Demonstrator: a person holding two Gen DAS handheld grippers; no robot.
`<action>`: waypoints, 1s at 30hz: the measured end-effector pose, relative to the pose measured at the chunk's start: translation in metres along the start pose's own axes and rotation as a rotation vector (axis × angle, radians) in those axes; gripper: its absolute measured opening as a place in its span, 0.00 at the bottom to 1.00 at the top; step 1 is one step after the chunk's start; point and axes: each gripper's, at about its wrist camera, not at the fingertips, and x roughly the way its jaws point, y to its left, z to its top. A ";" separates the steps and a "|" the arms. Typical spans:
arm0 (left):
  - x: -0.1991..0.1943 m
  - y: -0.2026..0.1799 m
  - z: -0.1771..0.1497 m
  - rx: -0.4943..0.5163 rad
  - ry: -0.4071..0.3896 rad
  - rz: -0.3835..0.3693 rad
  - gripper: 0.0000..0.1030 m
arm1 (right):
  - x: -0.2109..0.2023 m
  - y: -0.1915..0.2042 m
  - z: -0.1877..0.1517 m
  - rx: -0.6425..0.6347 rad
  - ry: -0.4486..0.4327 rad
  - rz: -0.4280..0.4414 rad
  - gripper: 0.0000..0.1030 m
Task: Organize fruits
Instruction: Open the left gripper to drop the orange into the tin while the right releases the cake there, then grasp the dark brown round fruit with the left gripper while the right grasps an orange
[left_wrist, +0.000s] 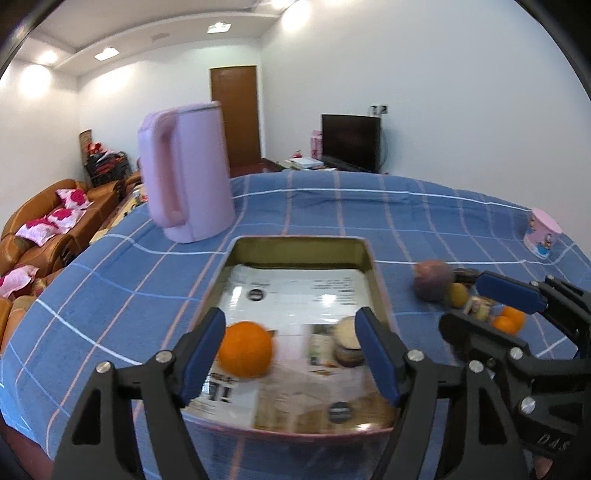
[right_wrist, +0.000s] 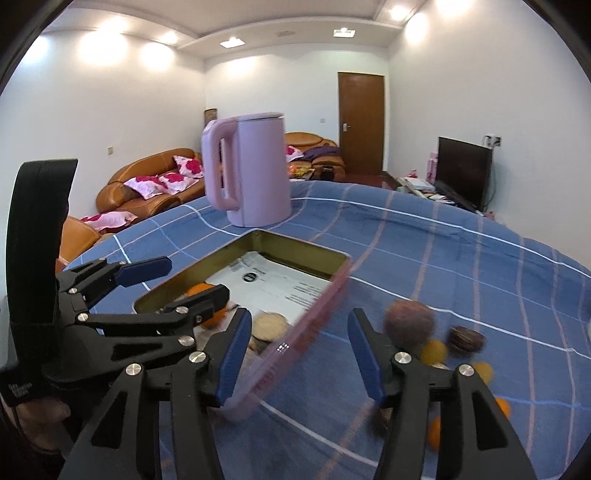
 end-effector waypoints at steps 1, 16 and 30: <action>-0.002 -0.005 0.000 0.006 -0.003 -0.006 0.73 | -0.009 -0.008 -0.004 0.009 -0.007 -0.022 0.55; 0.006 -0.091 -0.003 0.115 0.056 -0.131 0.73 | -0.073 -0.111 -0.044 0.179 -0.026 -0.321 0.56; 0.036 -0.137 -0.015 0.191 0.197 -0.228 0.67 | -0.066 -0.128 -0.056 0.257 0.003 -0.345 0.56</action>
